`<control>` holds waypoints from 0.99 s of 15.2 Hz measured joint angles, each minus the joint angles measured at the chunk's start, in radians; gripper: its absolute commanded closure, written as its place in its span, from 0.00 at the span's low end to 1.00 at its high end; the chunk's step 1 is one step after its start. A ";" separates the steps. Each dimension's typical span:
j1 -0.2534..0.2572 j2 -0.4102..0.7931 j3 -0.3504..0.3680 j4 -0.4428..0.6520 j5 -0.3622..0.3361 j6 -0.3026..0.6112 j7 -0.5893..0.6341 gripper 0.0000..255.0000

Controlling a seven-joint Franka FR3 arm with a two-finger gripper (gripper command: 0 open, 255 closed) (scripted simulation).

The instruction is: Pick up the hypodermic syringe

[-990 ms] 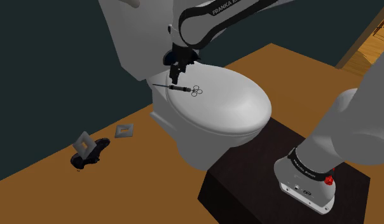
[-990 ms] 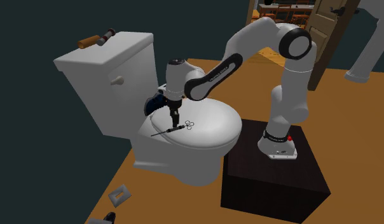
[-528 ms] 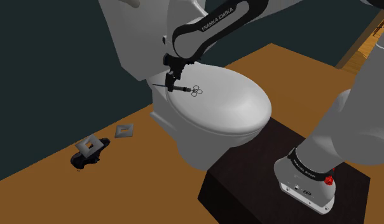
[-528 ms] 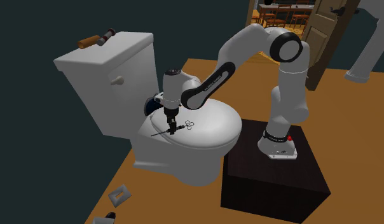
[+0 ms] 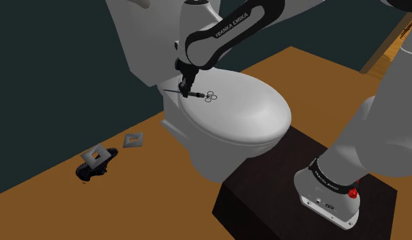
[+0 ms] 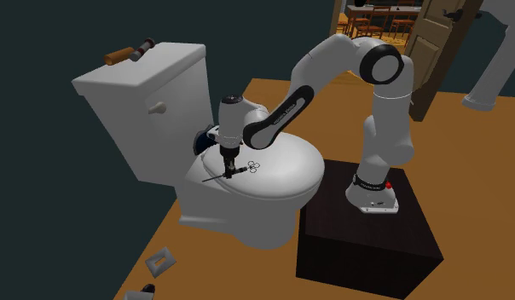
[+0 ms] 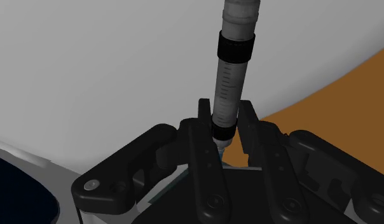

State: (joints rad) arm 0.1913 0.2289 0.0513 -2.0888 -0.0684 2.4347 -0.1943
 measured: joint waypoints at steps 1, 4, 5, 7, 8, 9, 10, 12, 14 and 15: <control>0.000 0.001 0.000 0.001 0.000 -0.001 0.000 1.00; 0.001 0.000 0.001 0.000 0.000 -0.001 0.000 1.00; 0.001 0.000 0.001 -0.001 0.000 0.002 0.000 1.00; 0.000 -0.008 0.001 0.000 0.002 -0.011 -0.002 1.00; 0.002 -0.013 0.002 0.006 0.003 -0.023 0.000 1.00; 0.001 -0.019 0.003 0.012 0.004 -0.036 -0.003 1.00; 0.001 -0.026 0.003 0.015 0.005 -0.046 -0.003 1.00; 0.001 -0.043 0.004 0.019 0.007 -0.067 -0.005 1.00; 0.001 -0.054 0.004 0.034 0.010 -0.092 -0.007 1.00; 0.001 -0.066 0.005 0.032 0.011 -0.103 -0.006 1.00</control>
State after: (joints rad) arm 0.1927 0.1631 0.0566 -2.0564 -0.0579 2.3314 -0.2005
